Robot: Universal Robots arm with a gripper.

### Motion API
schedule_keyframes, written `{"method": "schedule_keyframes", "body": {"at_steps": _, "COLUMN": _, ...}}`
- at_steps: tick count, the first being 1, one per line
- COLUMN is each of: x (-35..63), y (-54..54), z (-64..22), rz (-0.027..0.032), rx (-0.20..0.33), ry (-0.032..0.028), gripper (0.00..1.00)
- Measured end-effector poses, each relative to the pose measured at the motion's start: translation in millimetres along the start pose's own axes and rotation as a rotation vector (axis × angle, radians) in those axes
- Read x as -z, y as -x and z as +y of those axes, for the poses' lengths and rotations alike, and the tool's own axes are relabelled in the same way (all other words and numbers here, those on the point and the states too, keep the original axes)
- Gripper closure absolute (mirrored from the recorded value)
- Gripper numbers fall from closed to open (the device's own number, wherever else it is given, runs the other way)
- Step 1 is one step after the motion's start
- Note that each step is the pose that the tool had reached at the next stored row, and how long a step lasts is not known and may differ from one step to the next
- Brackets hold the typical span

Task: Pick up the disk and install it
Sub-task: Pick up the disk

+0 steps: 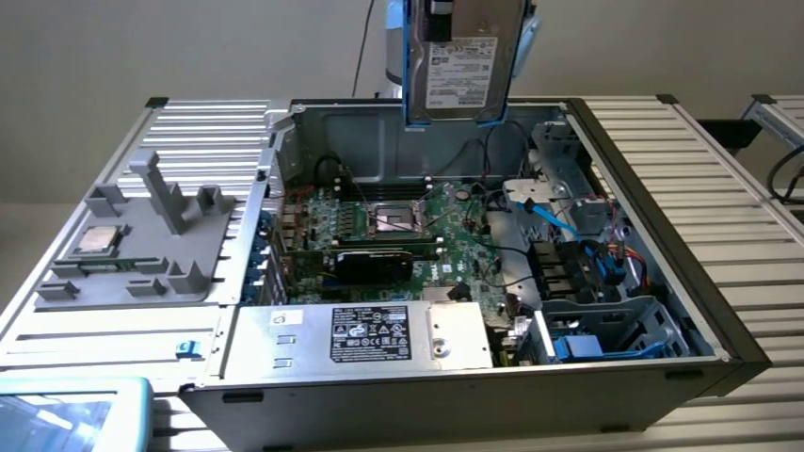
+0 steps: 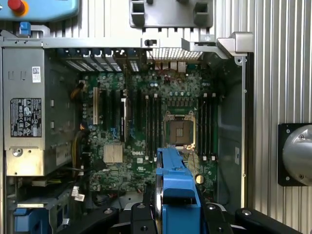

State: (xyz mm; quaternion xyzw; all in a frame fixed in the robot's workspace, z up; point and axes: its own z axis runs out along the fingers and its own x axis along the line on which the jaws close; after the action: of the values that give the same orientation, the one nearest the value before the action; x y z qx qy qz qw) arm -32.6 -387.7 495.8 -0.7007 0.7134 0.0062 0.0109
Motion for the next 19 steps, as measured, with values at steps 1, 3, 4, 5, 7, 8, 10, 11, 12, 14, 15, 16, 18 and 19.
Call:
{"method": "schedule_keyframes", "body": {"at_steps": 1, "x": 0.0, "y": 0.1, "z": -3.9, "rz": 0.0001, "rx": 0.000, "ry": -0.0014, "gripper": 0.63}}
{"method": "schedule_keyframes", "body": {"at_steps": 3, "x": -0.1, "y": 0.2, "z": -12.4, "rz": 0.0000, "rx": 0.000, "ry": -0.0032, "gripper": 0.63}}
{"method": "schedule_keyframes", "body": {"at_steps": 4, "x": -0.1, "y": 0.3, "z": -17.0, "rz": 0.0000, "rx": 0.000, "ry": -0.0042, "gripper": 0.63}}
{"method": "schedule_keyframes", "body": {"at_steps": 5, "x": -0.1, "y": 0.3, "z": -21.1, "rz": -0.0001, "rx": 0.000, "ry": -0.0055, "gripper": 0.63}}
{"method": "schedule_keyframes", "body": {"at_steps": 7, "x": -0.2, "y": 0.3, "z": -28.1, "rz": -0.0003, "rx": 0.000, "ry": -0.0098, "gripper": 0.63}}
{"method": "schedule_keyframes", "body": {"at_steps": 8, "x": -0.2, "y": 0.0, "z": -30.4, "rz": -0.0002, "rx": 0.000, "ry": -0.0130, "gripper": 0.63}}
{"method": "schedule_keyframes", "body": {"at_steps": 10, "x": -0.2, "y": -1.2, "z": -33.7, "rz": 0.0001, "rx": 0.000, "ry": -0.0203, "gripper": 0.63}}
{"method": "schedule_keyframes", "body": {"at_steps": 11, "x": -0.1, "y": -2.1, "z": -34.9, "rz": 0.0004, "rx": 0.001, "ry": -0.0235, "gripper": 0.63}}
{"method": "schedule_keyframes", "body": {"at_steps": 12, "x": -0.2, "y": -3.1, "z": -36.2, "rz": 0.0005, "rx": 0.001, "ry": -0.0268, "gripper": 0.63}}
{"method": "schedule_keyframes", "body": {"at_steps": 14, "x": -0.1, "y": -5.3, "z": -38.5, "rz": 0.0012, "rx": 0.001, "ry": -0.0302, "gripper": 0.63}}
{"method": "schedule_keyframes", "body": {"at_steps": 15, "x": -0.1, "y": -6.6, "z": -39.5, "rz": 0.0013, "rx": 0.001, "ry": -0.0309, "gripper": 0.63}}
{"method": "schedule_keyframes", "body": {"at_steps": 16, "x": -0.1, "y": -8.0, "z": -40.2, "rz": 0.0015, "rx": 0.001, "ry": -0.0316, "gripper": 0.63}}
{"method": "schedule_keyframes", "body": {"at_steps": 18, "x": 0.0, "y": -11.0, "z": -40.9, "rz": 0.0021, "rx": 0.001, "ry": -0.0322, "gripper": 0.63}}
{"method": "schedule_keyframes", "body": {"at_steps": 19, "x": 0.0, "y": -12.6, "z": -41.1, "rz": 0.0024, "rx": 0.001, "ry": -0.0324, "gripper": 0.63}}
